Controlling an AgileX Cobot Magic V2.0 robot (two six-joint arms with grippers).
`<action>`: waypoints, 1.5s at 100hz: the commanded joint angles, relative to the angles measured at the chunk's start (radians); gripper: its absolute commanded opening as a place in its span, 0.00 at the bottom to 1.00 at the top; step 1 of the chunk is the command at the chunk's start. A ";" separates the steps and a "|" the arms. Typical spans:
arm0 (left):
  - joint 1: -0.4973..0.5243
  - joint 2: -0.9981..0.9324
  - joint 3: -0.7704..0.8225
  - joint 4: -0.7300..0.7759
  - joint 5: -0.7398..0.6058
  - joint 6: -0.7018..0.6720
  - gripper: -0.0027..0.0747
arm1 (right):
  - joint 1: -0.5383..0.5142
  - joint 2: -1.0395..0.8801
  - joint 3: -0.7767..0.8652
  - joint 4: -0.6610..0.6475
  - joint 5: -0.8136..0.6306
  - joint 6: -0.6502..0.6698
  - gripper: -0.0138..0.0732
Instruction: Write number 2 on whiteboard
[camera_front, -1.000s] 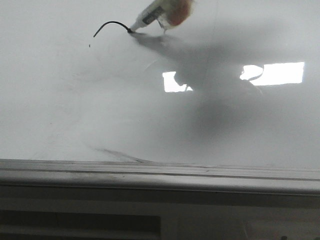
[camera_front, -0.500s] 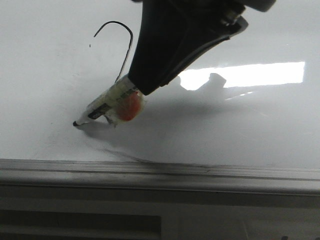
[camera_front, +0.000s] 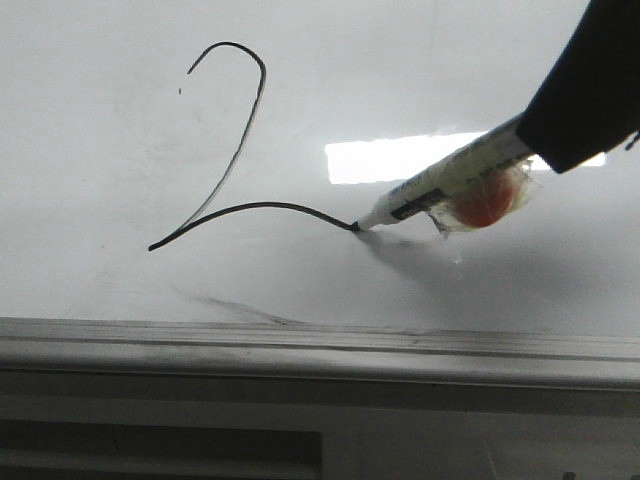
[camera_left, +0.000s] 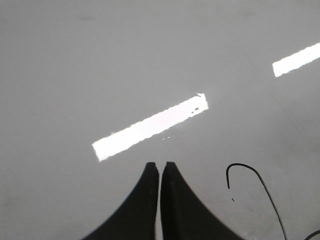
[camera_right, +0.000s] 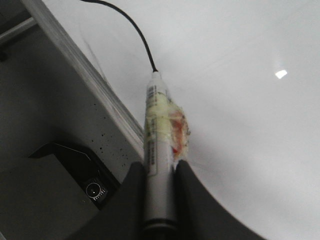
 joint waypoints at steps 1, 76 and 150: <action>-0.001 0.004 -0.029 -0.006 -0.076 -0.007 0.01 | 0.003 -0.039 -0.027 -0.044 -0.079 0.017 0.10; -0.366 0.333 -0.034 0.377 -0.026 -0.007 0.47 | 0.249 0.253 -0.375 -0.053 -0.017 -0.159 0.10; -0.339 0.433 -0.038 0.379 -0.055 -0.007 0.01 | 0.258 0.257 -0.386 -0.038 0.001 -0.159 0.10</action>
